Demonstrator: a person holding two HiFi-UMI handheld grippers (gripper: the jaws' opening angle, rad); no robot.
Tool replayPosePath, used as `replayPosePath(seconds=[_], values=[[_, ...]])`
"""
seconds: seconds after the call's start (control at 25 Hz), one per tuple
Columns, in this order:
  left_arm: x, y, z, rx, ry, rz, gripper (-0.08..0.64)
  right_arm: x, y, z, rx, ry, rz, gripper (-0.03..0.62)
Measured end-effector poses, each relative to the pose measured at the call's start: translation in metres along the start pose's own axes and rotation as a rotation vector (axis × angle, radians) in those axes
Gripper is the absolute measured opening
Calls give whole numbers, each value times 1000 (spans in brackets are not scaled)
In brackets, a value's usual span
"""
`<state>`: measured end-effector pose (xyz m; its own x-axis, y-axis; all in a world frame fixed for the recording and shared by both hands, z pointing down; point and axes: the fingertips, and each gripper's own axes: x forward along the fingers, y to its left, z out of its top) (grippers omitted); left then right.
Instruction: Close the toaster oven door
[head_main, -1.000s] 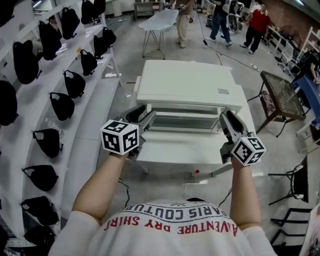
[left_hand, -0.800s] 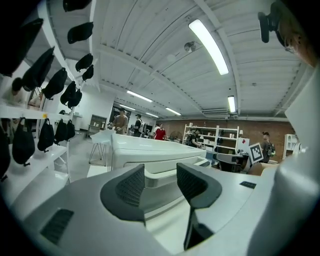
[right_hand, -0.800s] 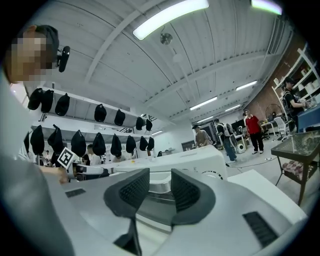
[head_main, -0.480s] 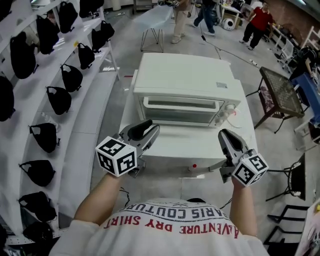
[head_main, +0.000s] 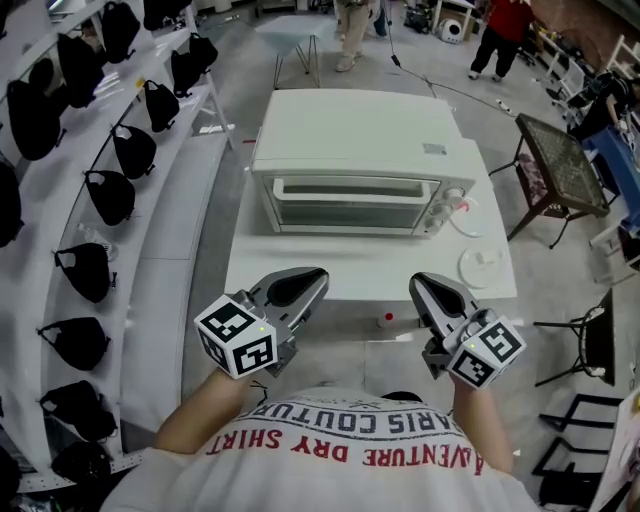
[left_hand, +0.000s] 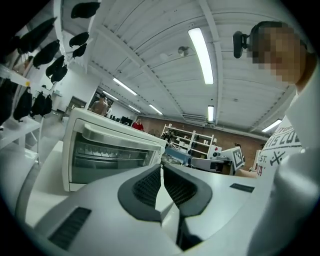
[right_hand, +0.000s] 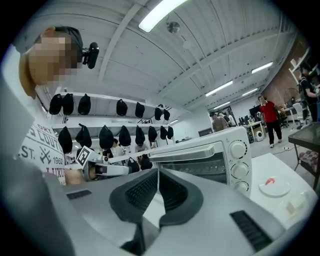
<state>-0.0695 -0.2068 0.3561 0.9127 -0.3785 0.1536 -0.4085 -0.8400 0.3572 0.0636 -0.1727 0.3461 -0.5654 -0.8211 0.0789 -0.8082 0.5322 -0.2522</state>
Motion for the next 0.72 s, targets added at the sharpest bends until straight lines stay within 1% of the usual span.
replayPosePath(seconds=[0.2,0.36,0.52,0.72], values=[[-2,-3,-5,35,6,20,34,0,7,-6,-7,-6,22,23],[0,-5,-13,10,15,23,34,-2,9,-13,-1,5,27,23],[5,-12,-17,25,30,17,34,-4,9,-15,3,13,29,23],[5,-13,-20,26,40,13,34,-7,6,-16,-4,22,20,23]])
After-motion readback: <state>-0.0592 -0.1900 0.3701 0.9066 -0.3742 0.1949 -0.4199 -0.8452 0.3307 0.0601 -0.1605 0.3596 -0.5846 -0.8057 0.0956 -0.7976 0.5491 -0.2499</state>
